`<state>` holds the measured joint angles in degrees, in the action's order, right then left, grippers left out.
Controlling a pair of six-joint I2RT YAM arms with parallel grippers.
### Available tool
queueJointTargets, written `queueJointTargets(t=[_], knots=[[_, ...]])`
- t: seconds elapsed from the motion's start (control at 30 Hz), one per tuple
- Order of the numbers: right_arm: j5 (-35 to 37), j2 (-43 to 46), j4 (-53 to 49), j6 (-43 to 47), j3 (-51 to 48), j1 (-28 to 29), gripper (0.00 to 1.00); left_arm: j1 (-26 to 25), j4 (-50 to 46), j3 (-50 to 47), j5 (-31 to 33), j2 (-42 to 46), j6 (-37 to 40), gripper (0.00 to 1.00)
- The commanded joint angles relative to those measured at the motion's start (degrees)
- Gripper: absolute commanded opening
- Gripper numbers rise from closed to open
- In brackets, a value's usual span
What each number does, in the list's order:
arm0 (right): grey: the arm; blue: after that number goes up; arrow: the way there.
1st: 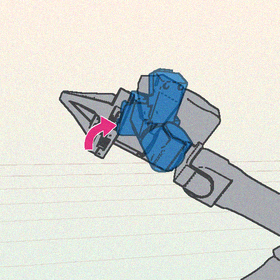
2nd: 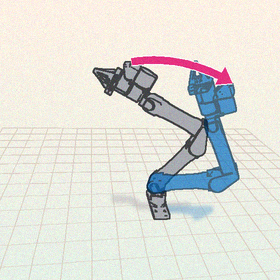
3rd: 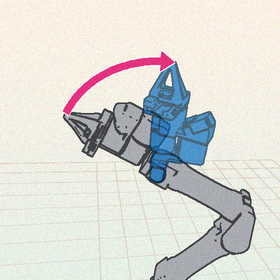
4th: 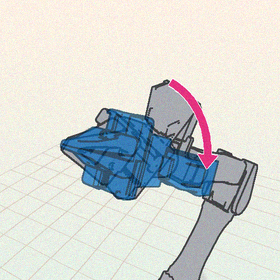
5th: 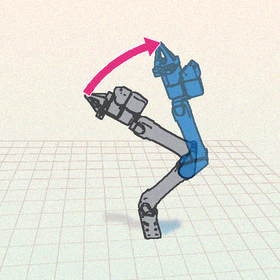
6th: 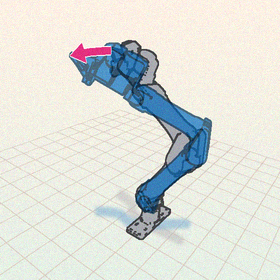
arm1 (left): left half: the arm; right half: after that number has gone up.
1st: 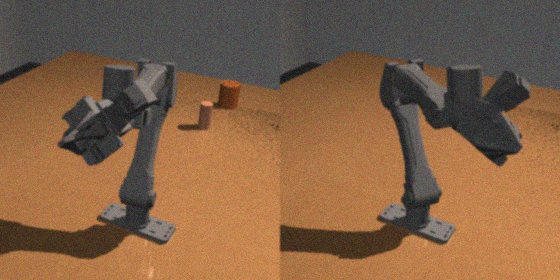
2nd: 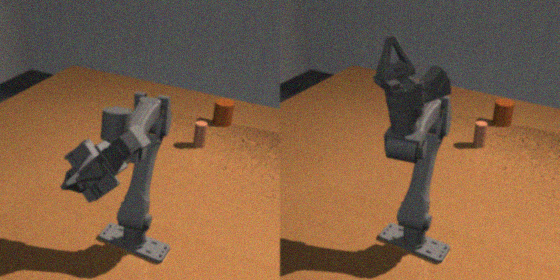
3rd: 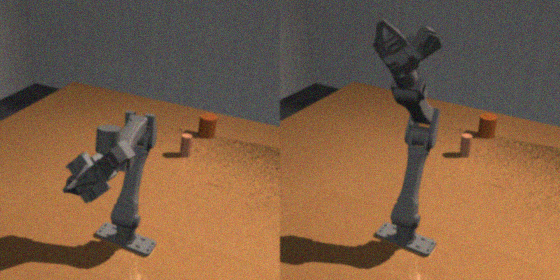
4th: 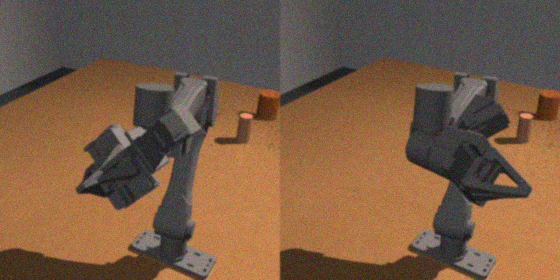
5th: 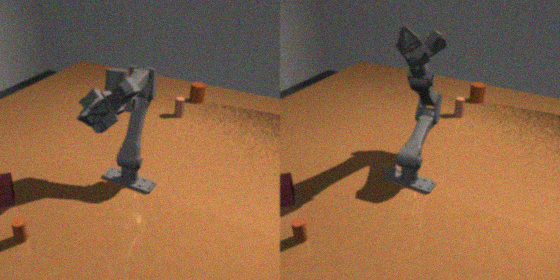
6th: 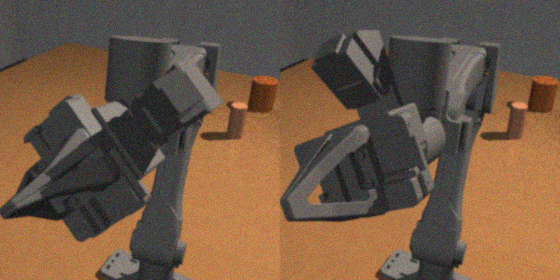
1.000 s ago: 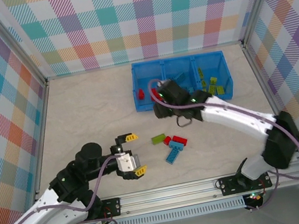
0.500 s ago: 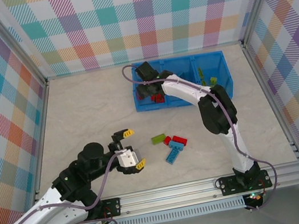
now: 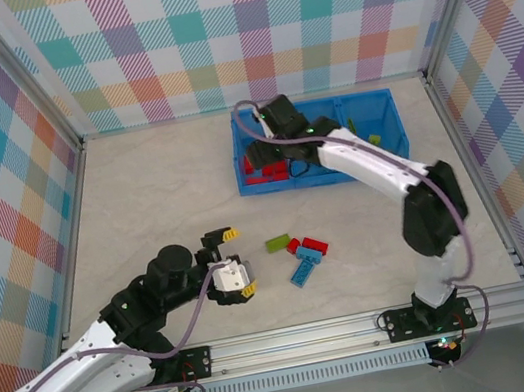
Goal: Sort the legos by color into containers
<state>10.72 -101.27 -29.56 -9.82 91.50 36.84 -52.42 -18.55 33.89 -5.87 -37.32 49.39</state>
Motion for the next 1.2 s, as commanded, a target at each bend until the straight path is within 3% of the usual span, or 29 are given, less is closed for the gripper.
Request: queueJointTargets(t=[0.0,0.1,0.2,0.33,0.5,0.7,1.0,1.17], knots=[[-7.29,12.69,4.75,0.20,-12.19,-0.28,0.83,0.17,-1.37,-0.24,-1.10,-1.09,1.01,1.00],[-12.30,27.07,9.87,-0.02,-27.17,-0.28,0.87,0.12,-3.12,0.93,-2.48,-3.29,1.60,1.00],[-16.98,40.63,11.27,-0.50,-38.99,-0.28,1.00,0.13,-2.69,1.18,-4.47,-6.78,2.70,1.00],[-24.68,52.01,7.62,-1.28,-46.77,-0.28,1.00,0.28,-0.22,3.32,-7.87,-15.36,3.70,1.00],[-27.36,55.83,1.11,-2.57,-50.97,-0.30,1.00,2.90,-6.78,13.14,-11.85,-31.67,6.78,1.00],[-25.02,57.78,3.90,-8.27,-54.65,-0.28,1.00,7.66,-10.31,20.86,-18.04,-46.14,10.05,1.00],[-25.00,63.18,3.82,-10.85,-57.13,-0.29,1.00,8.40,-9.41,29.68,-11.19,-61.22,-2.32,0.93],[-24.87,65.47,2.97,-11.95,-57.67,-0.28,1.00,8.50,-9.71,31.68,-6.72,-66.04,-4.83,0.78]])
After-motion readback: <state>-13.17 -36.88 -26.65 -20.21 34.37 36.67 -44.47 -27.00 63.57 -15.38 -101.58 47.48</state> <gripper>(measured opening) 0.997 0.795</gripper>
